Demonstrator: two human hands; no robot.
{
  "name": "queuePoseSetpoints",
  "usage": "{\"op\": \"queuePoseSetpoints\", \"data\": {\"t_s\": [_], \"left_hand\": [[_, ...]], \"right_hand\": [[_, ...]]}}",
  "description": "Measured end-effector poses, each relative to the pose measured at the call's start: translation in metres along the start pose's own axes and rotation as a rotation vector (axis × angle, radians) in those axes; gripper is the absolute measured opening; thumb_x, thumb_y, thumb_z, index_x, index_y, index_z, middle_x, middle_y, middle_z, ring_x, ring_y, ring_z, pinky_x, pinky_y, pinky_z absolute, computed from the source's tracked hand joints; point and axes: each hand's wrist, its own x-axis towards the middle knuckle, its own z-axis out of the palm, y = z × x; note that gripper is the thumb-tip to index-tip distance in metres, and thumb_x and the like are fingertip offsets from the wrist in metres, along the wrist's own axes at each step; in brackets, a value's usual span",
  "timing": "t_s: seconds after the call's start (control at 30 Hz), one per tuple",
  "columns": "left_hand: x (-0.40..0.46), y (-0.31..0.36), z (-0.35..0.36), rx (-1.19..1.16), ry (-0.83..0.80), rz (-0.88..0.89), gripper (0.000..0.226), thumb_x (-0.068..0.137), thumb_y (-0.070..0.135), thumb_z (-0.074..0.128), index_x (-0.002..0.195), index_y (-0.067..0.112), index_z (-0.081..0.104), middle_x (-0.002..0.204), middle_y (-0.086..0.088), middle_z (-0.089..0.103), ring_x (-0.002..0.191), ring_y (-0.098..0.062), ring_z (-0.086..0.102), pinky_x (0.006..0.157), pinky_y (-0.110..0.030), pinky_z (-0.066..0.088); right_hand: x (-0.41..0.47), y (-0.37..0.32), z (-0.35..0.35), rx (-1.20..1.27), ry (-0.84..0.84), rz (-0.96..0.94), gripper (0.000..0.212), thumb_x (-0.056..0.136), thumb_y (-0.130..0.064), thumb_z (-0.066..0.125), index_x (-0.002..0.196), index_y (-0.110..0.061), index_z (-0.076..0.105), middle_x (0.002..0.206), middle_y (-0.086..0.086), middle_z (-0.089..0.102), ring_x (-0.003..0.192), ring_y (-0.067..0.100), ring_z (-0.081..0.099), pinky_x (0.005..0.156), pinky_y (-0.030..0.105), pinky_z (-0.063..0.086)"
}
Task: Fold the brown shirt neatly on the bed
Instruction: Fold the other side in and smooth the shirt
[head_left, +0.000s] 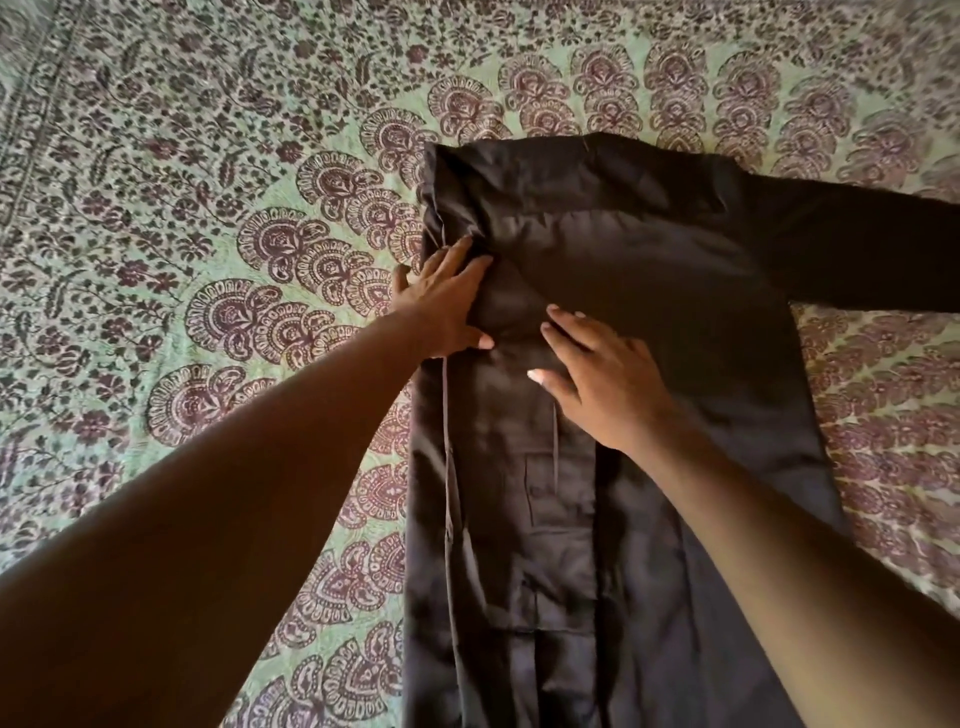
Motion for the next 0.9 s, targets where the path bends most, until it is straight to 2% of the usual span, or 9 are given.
{"op": "queuePoseSetpoints", "data": {"t_s": [0.2,0.33,0.43,0.53,0.6,0.7,0.77,0.83,0.9], "left_hand": [[-0.006,0.01,-0.002,-0.008,0.115,-0.057,0.115,0.066,0.047,0.091,0.157,0.033,0.023,0.164,-0.01,0.005,0.149,-0.041,0.014,0.116,-0.066,0.027],[0.008,0.011,-0.008,-0.605,0.337,-0.315,0.106,0.065,0.031,0.093,0.15,0.024,0.03,0.155,-0.017,0.02,0.143,-0.042,0.027,0.118,-0.054,0.035],[0.021,0.012,-0.02,-0.867,0.444,-0.528,0.092,0.071,0.034,0.091,0.141,0.012,0.035,0.146,-0.016,0.048,0.136,-0.037,0.048,0.114,-0.052,0.042],[0.028,0.011,-0.027,-0.919,0.477,-0.588,0.061,0.076,0.033,0.089,0.122,0.01,0.056,0.127,-0.011,0.066,0.118,-0.028,0.063,0.101,-0.041,0.053],[0.029,0.009,-0.027,-0.845,0.504,-0.574,0.045,0.078,0.031,0.087,0.112,0.011,0.064,0.118,-0.009,0.07,0.112,-0.026,0.065,0.095,-0.037,0.054],[0.026,0.005,-0.026,-0.676,0.578,-0.51,0.038,0.084,0.027,0.08,0.116,0.015,0.064,0.116,-0.007,0.07,0.113,-0.023,0.06,0.087,-0.034,0.048],[0.021,0.003,-0.021,-0.603,0.624,-0.455,0.042,0.087,0.023,0.077,0.122,0.014,0.058,0.123,-0.006,0.065,0.111,-0.021,0.055,0.083,-0.031,0.041],[0.018,0.0,-0.014,-0.585,0.654,-0.392,0.044,0.086,0.021,0.078,0.123,0.012,0.055,0.132,-0.007,0.055,0.11,-0.019,0.05,0.083,-0.028,0.039],[0.019,-0.005,-0.009,-0.599,0.616,-0.366,0.043,0.086,0.025,0.08,0.12,0.012,0.057,0.134,-0.008,0.049,0.107,-0.012,0.041,0.086,-0.024,0.036]], "right_hand": [[-0.012,-0.014,0.002,0.031,0.124,-0.002,0.049,0.095,-0.043,0.064,0.129,-0.007,0.066,0.154,0.016,0.048,0.137,0.035,0.052,0.099,0.053,0.05],[0.001,-0.016,-0.002,0.375,0.207,0.224,0.046,0.099,-0.037,0.063,0.134,-0.009,0.061,0.136,0.016,0.058,0.123,0.035,0.059,0.098,0.047,0.053],[0.029,-0.01,-0.015,0.615,0.188,0.491,0.045,0.098,-0.038,0.065,0.133,-0.009,0.061,0.118,0.013,0.069,0.115,0.028,0.063,0.089,0.026,0.042],[0.045,-0.004,-0.027,0.835,0.117,0.634,0.031,0.091,-0.032,0.074,0.086,-0.002,0.072,0.077,0.015,0.066,0.08,0.028,0.064,0.072,0.033,0.04],[0.047,-0.003,-0.03,0.932,0.06,0.618,0.036,0.088,-0.026,0.076,0.077,0.007,0.069,0.066,0.021,0.061,0.068,0.033,0.06,0.069,0.039,0.044],[0.046,-0.006,-0.028,1.054,-0.048,0.595,0.039,0.092,-0.027,0.072,0.083,0.011,0.067,0.07,0.025,0.063,0.071,0.037,0.064,0.071,0.038,0.043],[0.046,-0.009,-0.025,1.068,-0.053,0.648,0.024,0.093,-0.019,0.07,0.078,-0.001,0.075,0.086,0.027,0.073,0.092,0.042,0.07,0.081,0.046,0.054],[0.042,-0.011,-0.023,0.987,-0.022,0.714,0.017,0.093,-0.016,0.072,0.077,-0.012,0.077,0.087,0.019,0.074,0.095,0.038,0.071,0.088,0.049,0.058],[0.039,-0.014,-0.026,0.937,-0.031,0.788,0.02,0.091,-0.024,0.077,0.091,-0.004,0.075,0.093,0.019,0.073,0.091,0.034,0.071,0.079,0.049,0.063]]}}
